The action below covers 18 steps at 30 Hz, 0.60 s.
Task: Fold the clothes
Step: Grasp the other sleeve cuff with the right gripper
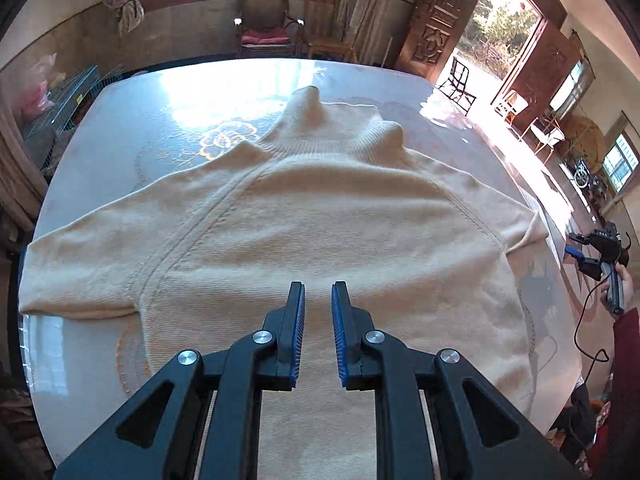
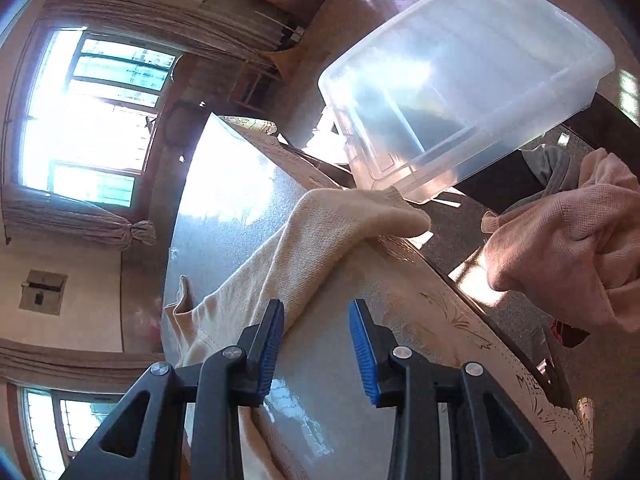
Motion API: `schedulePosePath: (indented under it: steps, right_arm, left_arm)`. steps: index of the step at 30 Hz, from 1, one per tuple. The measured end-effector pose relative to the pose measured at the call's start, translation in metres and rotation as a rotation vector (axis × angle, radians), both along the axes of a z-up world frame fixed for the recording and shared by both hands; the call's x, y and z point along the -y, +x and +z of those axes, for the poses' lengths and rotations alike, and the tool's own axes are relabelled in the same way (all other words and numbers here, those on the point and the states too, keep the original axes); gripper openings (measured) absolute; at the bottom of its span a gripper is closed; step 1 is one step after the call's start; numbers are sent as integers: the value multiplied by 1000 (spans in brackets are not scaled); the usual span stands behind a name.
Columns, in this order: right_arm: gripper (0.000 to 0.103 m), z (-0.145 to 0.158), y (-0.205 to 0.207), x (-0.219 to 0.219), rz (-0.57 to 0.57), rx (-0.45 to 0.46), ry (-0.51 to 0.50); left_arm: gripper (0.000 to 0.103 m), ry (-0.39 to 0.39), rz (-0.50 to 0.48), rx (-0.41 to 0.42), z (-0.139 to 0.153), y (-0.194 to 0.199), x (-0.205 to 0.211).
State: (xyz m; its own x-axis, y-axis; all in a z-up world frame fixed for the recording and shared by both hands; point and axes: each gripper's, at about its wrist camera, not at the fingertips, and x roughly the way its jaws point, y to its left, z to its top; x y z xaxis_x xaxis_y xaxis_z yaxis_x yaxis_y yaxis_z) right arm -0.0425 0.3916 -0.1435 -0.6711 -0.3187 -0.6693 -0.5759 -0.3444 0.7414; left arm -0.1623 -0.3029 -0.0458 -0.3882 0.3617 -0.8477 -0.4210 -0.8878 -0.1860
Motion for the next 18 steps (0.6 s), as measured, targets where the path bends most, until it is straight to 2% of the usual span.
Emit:
schedulePosePath:
  steps: [3, 5, 7, 8, 12, 14, 16, 18]
  right_arm:
    - [35, -25, -7, -43, -5, -26, -89]
    - [35, -47, -20, -60, 63, -10, -161]
    - [36, -67, -36, -67, 164, 67, -178]
    - [36, -74, -42, -69, 205, 77, -186]
    - [36, -89, -52, -83, 234, -32, -310]
    - [36, -91, -59, -86, 267, -71, -343]
    - [36, -98, -65, -87, 314, -43, -350]
    - [37, -107, -64, -87, 361, -56, -390]
  left_arm:
    - [15, -33, -68, -4, 4, 4, -71]
    - [15, -34, -110, 9, 4, 4, -111]
    - [15, -45, -150, 25, 4, 5, -147]
    - [15, -50, -165, 33, 2, 4, -165]
    - [15, -101, -240, 28, 2, 1, -229]
    - [15, -96, -281, 32, 3, -1, -255]
    - [15, -96, -300, 30, 4, -4, -278]
    - [15, -97, -328, 28, 3, -1, -298]
